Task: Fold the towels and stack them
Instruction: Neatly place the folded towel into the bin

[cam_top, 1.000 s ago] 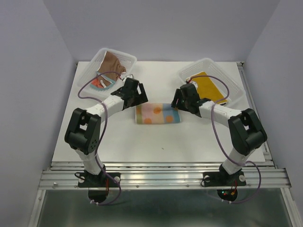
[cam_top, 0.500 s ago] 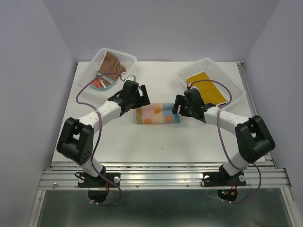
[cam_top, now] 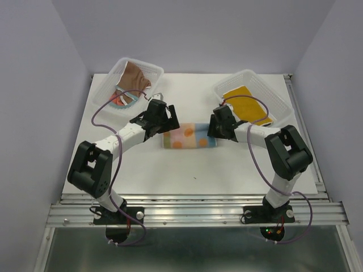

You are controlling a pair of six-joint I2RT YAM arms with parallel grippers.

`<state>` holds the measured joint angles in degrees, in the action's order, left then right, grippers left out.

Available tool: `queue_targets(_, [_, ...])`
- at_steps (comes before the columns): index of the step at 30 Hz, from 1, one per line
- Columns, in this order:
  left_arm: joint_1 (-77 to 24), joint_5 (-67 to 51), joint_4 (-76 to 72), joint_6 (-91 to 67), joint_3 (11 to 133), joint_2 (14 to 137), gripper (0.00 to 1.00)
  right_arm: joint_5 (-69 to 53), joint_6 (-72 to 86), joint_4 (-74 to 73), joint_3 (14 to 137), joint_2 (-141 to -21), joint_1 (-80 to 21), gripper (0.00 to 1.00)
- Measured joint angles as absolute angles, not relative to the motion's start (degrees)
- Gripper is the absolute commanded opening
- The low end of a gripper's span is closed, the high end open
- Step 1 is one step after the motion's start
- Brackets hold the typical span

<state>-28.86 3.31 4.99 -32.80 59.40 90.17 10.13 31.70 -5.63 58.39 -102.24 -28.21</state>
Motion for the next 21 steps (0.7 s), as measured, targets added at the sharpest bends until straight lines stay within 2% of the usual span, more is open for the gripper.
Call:
queue_targets(2, [-28.9,3.4,4.9,-32.8,58.9,90.1,0.99,10.3,31.6,-4.9,58.8,-102.9,-28.2,0.36])
queue_targets(3, [-28.9,3.5,4.9,-32.8,58.6,90.1,0.99,10.2,31.6,-4.8,58.8,-103.3,-28.2,0.23])
queue_targets(4, [-28.9,3.5,4.9,-32.8,58.3,90.1,0.99,9.9,31.4,-4.6,58.8,-103.3,-28.2,0.18])
queue_targets(5, [-28.9,3.5,4.7,-32.8,57.8,90.1,0.99,9.4,31.3,-4.4,58.8,-103.4,-28.2,0.08])
queue_targets(7, [-28.9,3.6,4.5,-32.9,56.7,89.9,0.99,8.8,31.0,-4.2,58.7,-103.4,-28.2,0.02])
queue_targets(14, [-28.9,4.0,4.5,-33.5,53.3,86.6,0.99,11.4,27.9,-7.8,56.8,-99.1,-28.3,0.01])
queue_targets(21, [-28.8,5.7,4.6,-33.5,52.3,80.8,0.99,23.2,17.7,-17.7,55.2,-84.2,-28.3,0.01])
